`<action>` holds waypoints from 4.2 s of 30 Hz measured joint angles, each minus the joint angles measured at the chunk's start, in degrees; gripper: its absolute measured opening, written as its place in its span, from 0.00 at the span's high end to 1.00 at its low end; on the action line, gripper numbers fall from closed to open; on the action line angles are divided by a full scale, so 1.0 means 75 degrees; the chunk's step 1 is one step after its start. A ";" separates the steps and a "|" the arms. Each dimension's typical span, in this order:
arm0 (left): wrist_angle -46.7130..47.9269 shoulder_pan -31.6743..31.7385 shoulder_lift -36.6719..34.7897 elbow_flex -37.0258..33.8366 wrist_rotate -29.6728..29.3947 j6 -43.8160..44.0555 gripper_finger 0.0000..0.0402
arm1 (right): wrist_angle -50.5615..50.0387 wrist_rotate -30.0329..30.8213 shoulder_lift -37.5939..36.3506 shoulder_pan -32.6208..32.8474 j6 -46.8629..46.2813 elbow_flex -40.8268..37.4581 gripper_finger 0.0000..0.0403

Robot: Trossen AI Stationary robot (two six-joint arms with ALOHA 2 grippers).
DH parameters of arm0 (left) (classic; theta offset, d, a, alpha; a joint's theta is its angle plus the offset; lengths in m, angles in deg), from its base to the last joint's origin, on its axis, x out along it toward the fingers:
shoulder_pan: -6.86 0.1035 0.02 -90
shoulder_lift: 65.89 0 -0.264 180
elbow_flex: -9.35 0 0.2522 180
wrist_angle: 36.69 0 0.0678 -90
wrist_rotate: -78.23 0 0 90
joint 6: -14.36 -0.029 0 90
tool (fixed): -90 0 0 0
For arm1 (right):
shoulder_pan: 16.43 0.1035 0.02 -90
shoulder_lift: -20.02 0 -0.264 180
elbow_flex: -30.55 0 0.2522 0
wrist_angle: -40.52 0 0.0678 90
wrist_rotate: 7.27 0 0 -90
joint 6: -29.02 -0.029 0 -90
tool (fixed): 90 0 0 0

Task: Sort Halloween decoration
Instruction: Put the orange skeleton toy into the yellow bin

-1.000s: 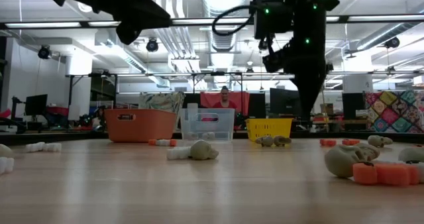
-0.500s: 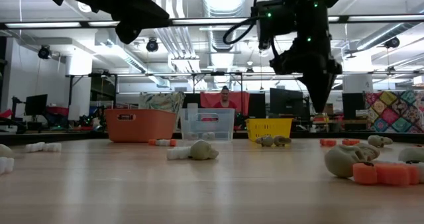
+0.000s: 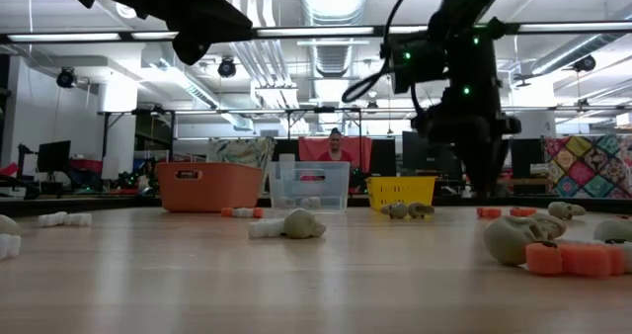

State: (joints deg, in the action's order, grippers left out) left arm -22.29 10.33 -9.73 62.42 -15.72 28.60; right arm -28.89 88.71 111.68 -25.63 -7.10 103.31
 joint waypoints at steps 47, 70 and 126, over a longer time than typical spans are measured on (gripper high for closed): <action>-0.0029 -0.0003 0.0000 -0.0003 -0.0012 -0.0035 0.81 | 0.0798 -0.0057 -0.0486 -0.0049 0.0375 0.0104 0.93; -0.0071 0.0000 0.0000 -0.0003 -0.0010 -0.0239 0.81 | 0.0477 0.0012 0.0745 -0.2420 0.2944 0.3402 0.93; 0.0147 -0.0001 0.0000 0.0003 0.0017 -0.0230 0.81 | 0.1046 -0.0457 0.2340 -0.3794 0.3284 0.3442 0.88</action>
State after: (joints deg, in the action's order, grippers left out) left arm -21.18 10.32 -9.73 62.45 -15.59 26.87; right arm -21.04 85.28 129.23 -54.08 17.53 129.13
